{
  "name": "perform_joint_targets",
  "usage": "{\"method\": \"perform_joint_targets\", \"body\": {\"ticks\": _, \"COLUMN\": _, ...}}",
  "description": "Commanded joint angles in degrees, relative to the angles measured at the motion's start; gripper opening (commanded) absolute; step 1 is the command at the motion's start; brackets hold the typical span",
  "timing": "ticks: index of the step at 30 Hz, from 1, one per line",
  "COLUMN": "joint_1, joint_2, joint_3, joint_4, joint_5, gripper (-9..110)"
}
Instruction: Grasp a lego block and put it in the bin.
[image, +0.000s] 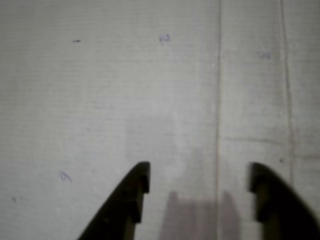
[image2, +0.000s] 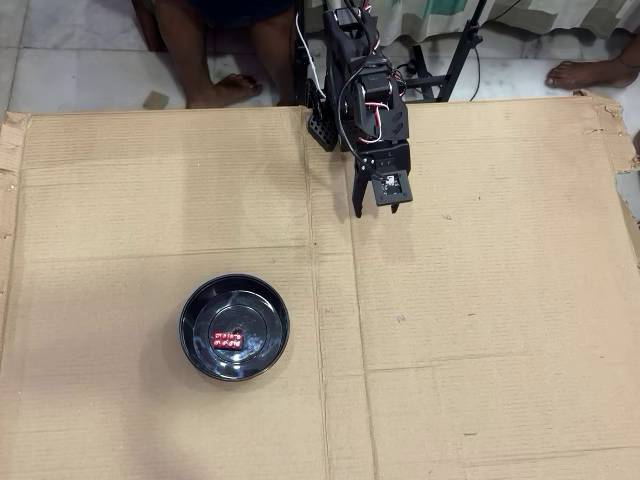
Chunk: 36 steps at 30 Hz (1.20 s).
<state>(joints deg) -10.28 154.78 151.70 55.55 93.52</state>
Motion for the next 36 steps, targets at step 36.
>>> {"method": "perform_joint_targets", "body": {"ticks": 36, "joint_1": 4.8, "joint_2": 36.0, "joint_3": 28.2, "joint_4": -5.8, "joint_5": -74.9, "gripper": 0}}
